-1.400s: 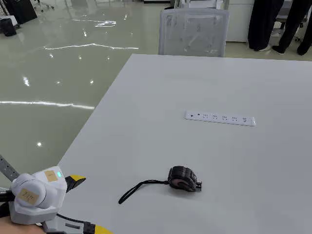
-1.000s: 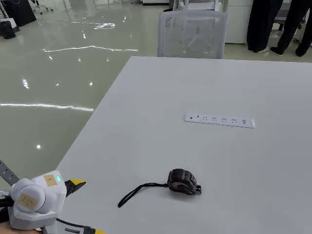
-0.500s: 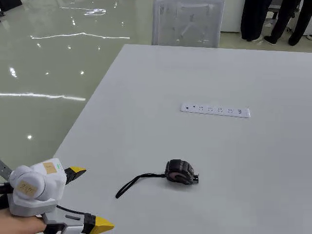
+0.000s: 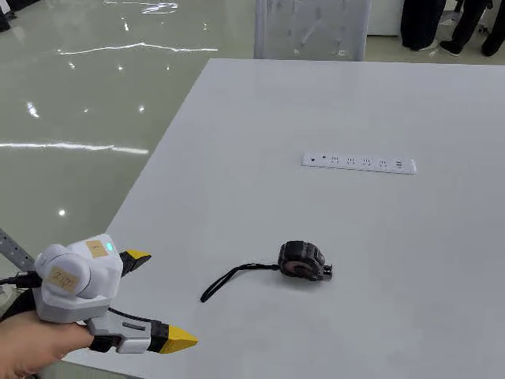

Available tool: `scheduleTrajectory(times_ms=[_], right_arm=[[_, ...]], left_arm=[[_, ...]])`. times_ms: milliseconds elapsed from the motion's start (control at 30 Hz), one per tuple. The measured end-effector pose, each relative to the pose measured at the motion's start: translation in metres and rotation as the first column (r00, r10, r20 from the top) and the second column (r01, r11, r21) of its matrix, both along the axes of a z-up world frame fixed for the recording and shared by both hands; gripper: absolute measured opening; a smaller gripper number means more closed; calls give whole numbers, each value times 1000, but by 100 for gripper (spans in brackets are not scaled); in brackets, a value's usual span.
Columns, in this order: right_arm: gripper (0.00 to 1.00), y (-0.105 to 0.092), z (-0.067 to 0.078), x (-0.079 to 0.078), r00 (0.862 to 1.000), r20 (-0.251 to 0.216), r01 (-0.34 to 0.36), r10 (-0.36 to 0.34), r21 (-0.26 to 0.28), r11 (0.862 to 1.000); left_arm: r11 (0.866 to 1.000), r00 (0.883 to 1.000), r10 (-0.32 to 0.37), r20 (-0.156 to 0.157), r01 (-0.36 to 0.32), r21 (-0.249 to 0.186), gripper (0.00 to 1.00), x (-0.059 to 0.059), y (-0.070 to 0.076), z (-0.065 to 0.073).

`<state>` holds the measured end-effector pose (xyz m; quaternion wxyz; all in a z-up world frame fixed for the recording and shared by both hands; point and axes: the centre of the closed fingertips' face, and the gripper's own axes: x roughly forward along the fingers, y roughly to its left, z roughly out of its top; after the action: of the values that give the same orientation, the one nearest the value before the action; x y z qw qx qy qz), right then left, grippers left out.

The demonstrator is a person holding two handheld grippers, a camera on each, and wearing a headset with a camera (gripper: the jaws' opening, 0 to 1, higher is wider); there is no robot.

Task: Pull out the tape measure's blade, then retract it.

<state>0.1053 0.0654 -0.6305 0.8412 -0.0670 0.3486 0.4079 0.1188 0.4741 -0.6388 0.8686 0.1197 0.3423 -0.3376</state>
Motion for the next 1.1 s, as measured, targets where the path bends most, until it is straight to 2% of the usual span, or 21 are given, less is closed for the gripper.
scheduleTrajectory(times_ms=[200, 400, 567, 700, 933, 1100], right_arm=[[83, 0, 2, 7, 1000, 9, 11, -11, 9, 1000], [83, -6, -2, 9, 1000, 2, 6, -6, -9, 1000], [82, -5, -6, 14, 1000, 3, -2, 2, -13, 1000], [82, 1, -12, 17, 1000, -1, -19, 18, -20, 1000], [81, 9, -19, 27, 998, 0, -70, 71, -41, 997], [81, 15, -22, 37, 995, 6, -98, 98, -37, 995]], left_arm=[[1000, 1000, -16, -4, 16, 7, 95, 5, -3, -3], [1000, 1000, -27, -16, 27, 7, 95, 10, -9, -11], [999, 999, -35, -5, 35, 2, 93, 18, -17, -9], [999, 999, -49, 0, 49, 10, 93, 22, -23, -12], [995, 996, -92, -6, 93, 29, 92, 27, -40, -18], [994, 994, -107, 3, 107, 24, 92, 37, -54, -18]])
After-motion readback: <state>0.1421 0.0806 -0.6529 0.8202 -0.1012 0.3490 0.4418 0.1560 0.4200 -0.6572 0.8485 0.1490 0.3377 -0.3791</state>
